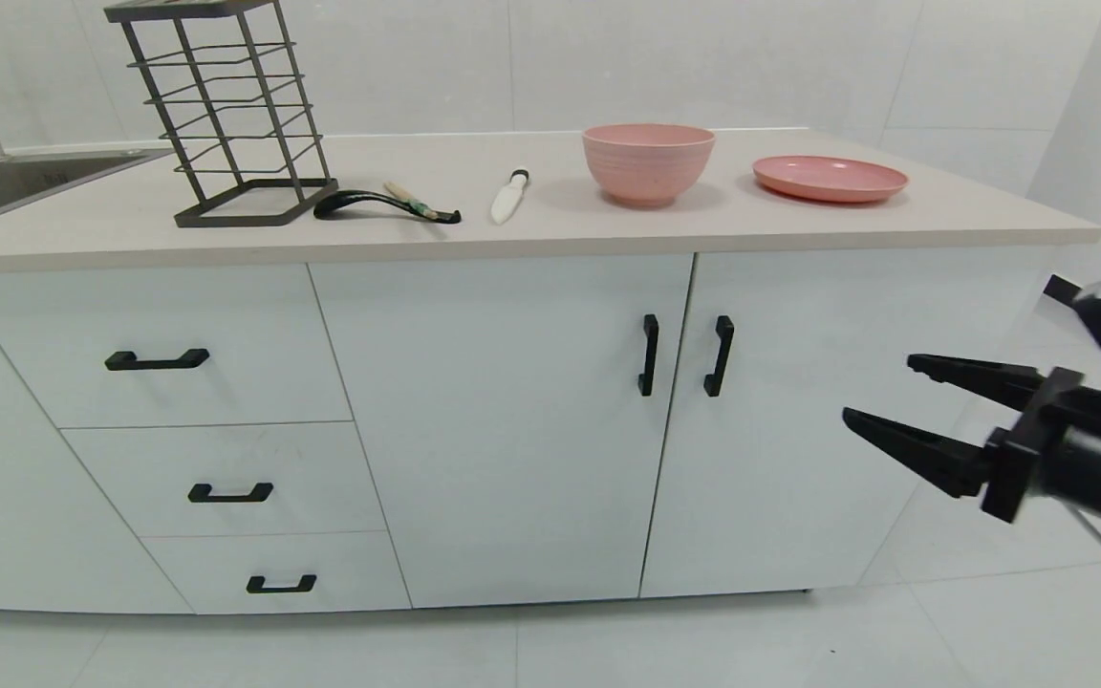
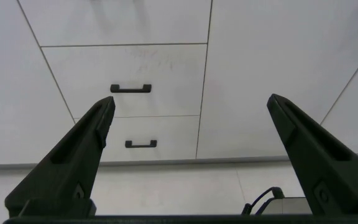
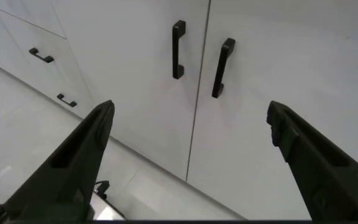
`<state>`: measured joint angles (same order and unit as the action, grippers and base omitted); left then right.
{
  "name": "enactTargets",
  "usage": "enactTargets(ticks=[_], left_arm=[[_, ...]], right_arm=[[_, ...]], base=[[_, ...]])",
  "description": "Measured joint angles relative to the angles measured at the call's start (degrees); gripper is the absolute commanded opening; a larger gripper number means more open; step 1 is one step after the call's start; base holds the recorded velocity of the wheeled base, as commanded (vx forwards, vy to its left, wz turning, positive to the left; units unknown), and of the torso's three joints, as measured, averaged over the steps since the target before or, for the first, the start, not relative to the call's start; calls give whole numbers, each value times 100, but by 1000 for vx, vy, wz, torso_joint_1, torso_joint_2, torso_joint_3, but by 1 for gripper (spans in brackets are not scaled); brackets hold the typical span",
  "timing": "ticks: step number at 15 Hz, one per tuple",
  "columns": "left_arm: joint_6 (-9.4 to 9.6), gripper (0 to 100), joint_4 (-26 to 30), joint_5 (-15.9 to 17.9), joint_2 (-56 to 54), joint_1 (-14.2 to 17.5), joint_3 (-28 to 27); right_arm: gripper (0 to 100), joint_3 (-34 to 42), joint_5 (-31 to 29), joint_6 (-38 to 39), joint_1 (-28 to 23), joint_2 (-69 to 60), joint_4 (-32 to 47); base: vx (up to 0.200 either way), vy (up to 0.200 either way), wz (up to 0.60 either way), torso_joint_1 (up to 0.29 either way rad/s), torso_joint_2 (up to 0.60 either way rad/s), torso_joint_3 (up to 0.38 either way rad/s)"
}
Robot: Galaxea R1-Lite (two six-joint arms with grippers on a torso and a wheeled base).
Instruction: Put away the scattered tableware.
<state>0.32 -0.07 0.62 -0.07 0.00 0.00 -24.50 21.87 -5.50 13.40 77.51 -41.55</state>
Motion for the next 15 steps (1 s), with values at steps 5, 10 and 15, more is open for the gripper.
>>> enactTargets(ticks=[5, 10, 15], left_arm=[[9, 100, 0, 4, 0, 0, 0], [9, 100, 0, -29, 0, 0, 0], [12, 100, 7, -13, 0, 0, 0]], right_arm=[[100, -265, 523, -224, -30, 1766, -1407], [100, -967, 657, -310, -65, 2870, -1574], [100, -1347, 717, -310, -37, 3385, -1758]], base=[[0, 0, 0, 0, 0, 0], [-120, -120, 0, 0, 3, 3], [0, 0, 0, 0, 0, 0]])
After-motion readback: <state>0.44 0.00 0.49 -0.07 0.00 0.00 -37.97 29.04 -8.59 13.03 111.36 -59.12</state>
